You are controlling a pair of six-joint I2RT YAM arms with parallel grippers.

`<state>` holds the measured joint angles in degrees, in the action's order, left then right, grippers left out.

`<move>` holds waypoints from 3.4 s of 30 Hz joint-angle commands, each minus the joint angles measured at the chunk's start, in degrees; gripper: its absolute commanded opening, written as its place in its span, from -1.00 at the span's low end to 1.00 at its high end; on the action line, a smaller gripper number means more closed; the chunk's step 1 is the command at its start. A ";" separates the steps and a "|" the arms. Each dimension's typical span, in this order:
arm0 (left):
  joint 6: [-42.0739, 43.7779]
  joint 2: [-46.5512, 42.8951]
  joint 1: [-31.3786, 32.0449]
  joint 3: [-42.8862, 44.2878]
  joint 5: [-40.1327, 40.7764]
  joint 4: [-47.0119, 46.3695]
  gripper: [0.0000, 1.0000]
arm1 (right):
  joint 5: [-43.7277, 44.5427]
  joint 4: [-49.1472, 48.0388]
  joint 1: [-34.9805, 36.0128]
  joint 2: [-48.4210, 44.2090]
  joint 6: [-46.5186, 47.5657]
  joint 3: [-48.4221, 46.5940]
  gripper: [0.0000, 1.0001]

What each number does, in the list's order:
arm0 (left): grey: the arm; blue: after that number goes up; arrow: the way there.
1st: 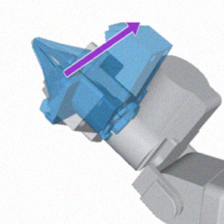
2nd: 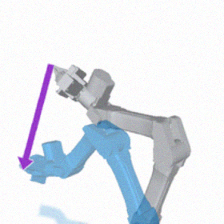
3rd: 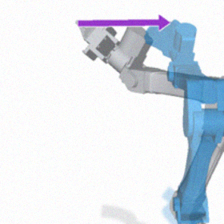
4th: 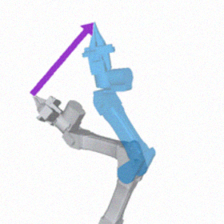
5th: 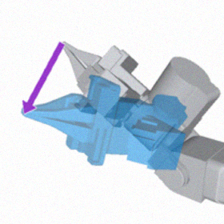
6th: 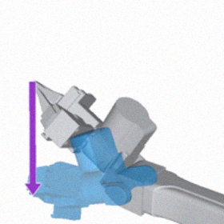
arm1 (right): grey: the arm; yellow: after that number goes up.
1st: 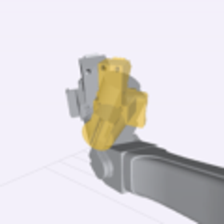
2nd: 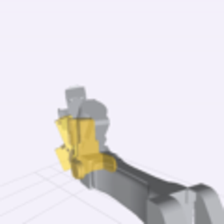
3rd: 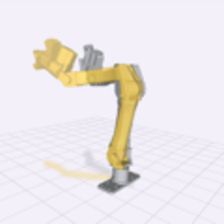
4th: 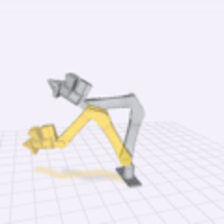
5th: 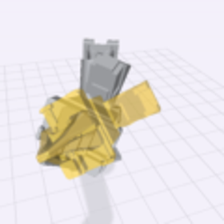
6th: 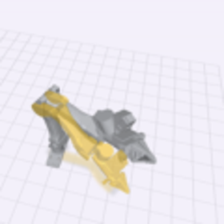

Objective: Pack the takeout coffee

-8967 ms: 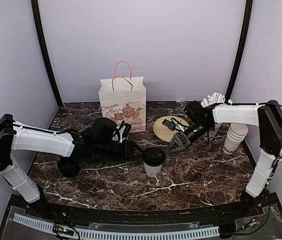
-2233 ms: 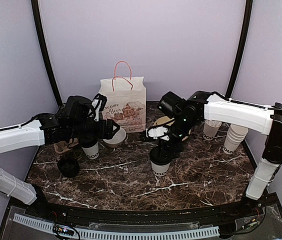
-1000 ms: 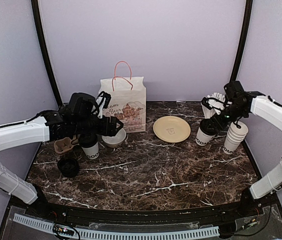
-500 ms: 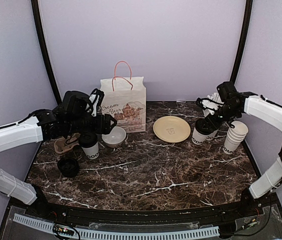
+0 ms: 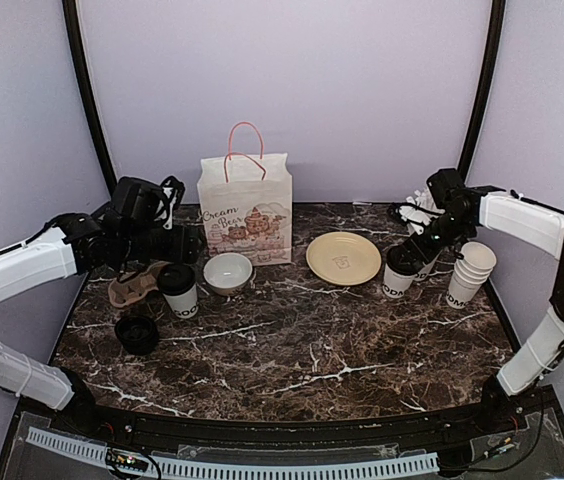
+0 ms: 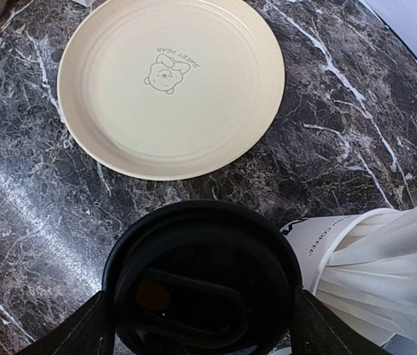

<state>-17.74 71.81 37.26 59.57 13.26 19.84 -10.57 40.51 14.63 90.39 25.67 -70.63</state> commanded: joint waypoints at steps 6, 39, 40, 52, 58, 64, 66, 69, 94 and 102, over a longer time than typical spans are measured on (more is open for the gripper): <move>3.40 -2.97 -2.77 3.83 1.69 3.69 0.58 | -3.42 4.68 1.64 -5.44 -1.87 -3.99 0.63; -1.44 34.92 -14.39 56.52 -11.08 17.58 0.21 | -12.56 1.97 9.30 -11.01 -2.83 -4.78 0.40; -1.91 36.83 -14.39 57.01 -10.85 18.35 0.20 | -12.47 2.01 9.30 -11.08 -2.91 -4.64 0.40; -3.14 40.44 -14.43 57.78 -11.26 16.10 -0.85 | -11.41 1.49 9.29 -13.40 -3.42 -2.67 0.41; -4.25 36.44 -14.05 56.36 -16.65 13.33 -1.00 | -10.43 1.07 9.35 -12.83 -3.50 -2.54 0.41; -5.99 30.73 -13.17 54.99 -19.66 9.28 -1.00 | -7.84 1.15 9.30 -11.70 -3.50 -3.42 0.41; -6.47 29.33 -12.80 54.80 -20.44 8.19 -1.00 | -6.68 1.35 9.19 -11.28 -3.64 -3.95 0.40; -7.44 27.33 -12.27 54.42 -21.63 7.75 -1.00 | -7.02 2.76 8.67 -10.33 -4.02 -5.47 0.41; -2.10 20.44 -2.89 49.93 -37.50 20.10 -1.00 | -11.32 5.37 5.07 -8.93 -5.81 -13.21 0.43; -1.01 26.94 -3.68 57.78 -27.55 18.67 -1.00 | -11.13 4.72 4.96 -9.41 -5.02 -12.18 0.44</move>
<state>-20.12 95.92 34.50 112.05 -20.08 39.66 -21.21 46.76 19.81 81.43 20.53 -83.37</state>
